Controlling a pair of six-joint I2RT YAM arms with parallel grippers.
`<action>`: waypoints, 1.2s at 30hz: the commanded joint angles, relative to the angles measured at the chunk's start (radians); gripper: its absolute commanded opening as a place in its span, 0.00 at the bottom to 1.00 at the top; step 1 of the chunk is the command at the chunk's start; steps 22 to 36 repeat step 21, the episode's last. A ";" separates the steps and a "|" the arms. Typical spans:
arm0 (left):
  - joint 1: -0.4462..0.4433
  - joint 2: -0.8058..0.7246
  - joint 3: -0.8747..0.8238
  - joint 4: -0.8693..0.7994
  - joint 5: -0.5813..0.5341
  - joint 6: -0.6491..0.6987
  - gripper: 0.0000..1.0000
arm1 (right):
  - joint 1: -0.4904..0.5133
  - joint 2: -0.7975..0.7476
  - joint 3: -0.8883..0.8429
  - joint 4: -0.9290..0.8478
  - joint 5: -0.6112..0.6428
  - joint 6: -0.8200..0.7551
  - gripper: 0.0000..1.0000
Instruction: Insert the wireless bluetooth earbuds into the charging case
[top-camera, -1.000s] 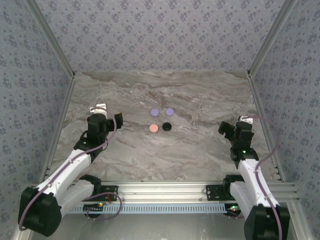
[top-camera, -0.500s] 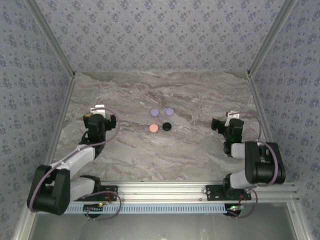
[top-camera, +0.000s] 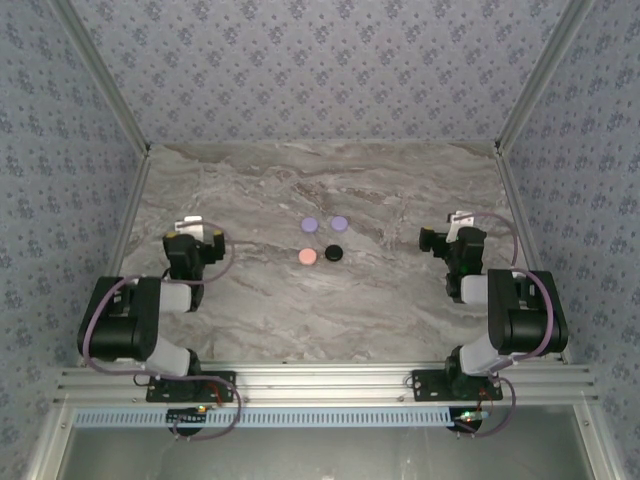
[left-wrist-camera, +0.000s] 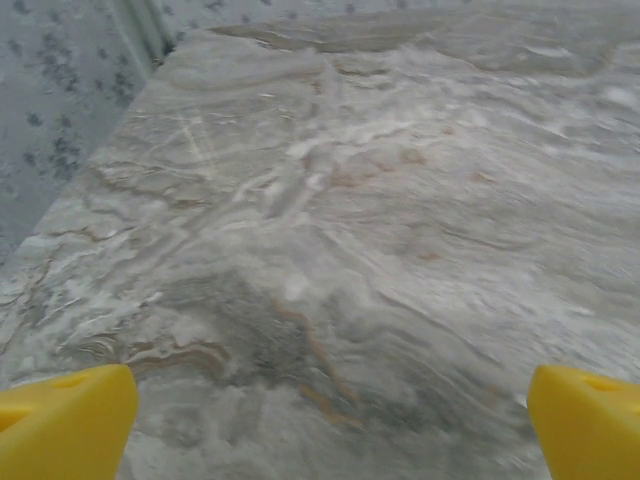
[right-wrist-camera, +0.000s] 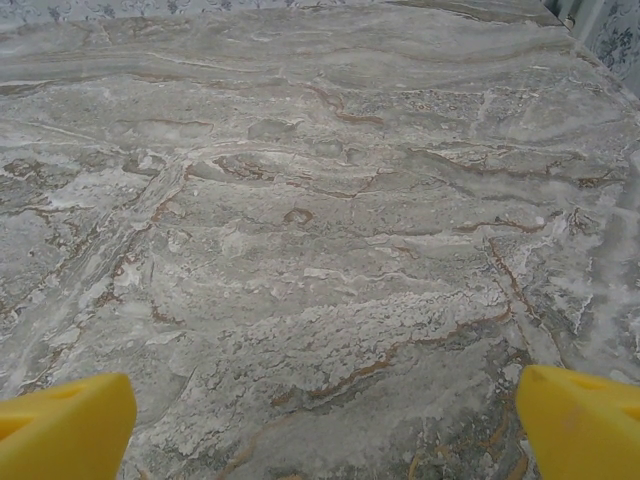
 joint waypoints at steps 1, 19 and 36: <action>0.030 0.006 0.077 -0.057 0.087 -0.063 0.99 | 0.009 0.002 0.011 0.009 0.000 -0.018 1.00; 0.032 0.023 0.083 -0.050 0.064 -0.071 0.99 | 0.023 0.003 0.018 0.001 0.015 -0.031 1.00; 0.032 0.023 0.084 -0.050 0.065 -0.071 0.99 | 0.022 0.004 0.018 0.001 0.015 -0.031 1.00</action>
